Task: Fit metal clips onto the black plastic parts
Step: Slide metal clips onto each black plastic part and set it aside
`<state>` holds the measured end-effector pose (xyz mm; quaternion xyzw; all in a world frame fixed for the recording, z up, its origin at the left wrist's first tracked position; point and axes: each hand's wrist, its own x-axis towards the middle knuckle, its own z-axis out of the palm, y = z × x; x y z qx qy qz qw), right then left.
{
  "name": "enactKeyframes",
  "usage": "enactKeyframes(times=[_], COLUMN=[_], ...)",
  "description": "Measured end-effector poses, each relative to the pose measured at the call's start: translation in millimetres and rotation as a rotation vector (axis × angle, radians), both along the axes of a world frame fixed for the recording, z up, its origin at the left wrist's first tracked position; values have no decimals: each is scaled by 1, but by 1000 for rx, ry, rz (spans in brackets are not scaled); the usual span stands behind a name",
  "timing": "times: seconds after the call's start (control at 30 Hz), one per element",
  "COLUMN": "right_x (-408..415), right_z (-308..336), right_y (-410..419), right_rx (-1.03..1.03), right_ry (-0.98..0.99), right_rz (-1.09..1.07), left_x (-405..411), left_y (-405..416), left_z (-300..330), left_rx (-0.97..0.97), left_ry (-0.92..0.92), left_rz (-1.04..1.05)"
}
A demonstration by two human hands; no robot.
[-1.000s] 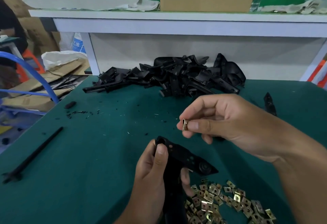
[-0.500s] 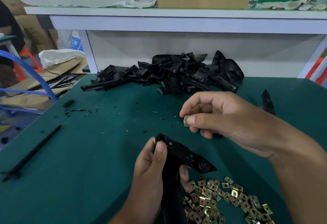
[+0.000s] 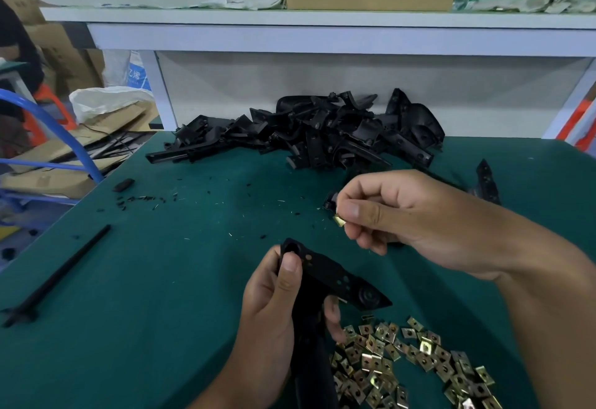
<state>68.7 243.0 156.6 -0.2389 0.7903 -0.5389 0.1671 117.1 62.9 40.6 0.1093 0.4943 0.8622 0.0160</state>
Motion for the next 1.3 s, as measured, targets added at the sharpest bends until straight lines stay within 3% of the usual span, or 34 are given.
enactKeyframes(times=[0.2, 0.43, 1.03, 1.3], right_x=[0, 3, -3, -4], right_z=[-5, -7, -6, -10], right_y=[-1, -5, -2, -4], right_rx=[74, 296, 207, 268], right_ry=[5, 201, 151, 135], right_rz=[-24, -52, -12, 25], left_x=[-1, 0, -2, -2], left_y=[-1, 2, 1, 1], left_z=[-2, -4, -11, -9], left_rx=[-15, 27, -52, -50], left_ry=[36, 58, 108, 105], left_rz=[-7, -74, -66, -48])
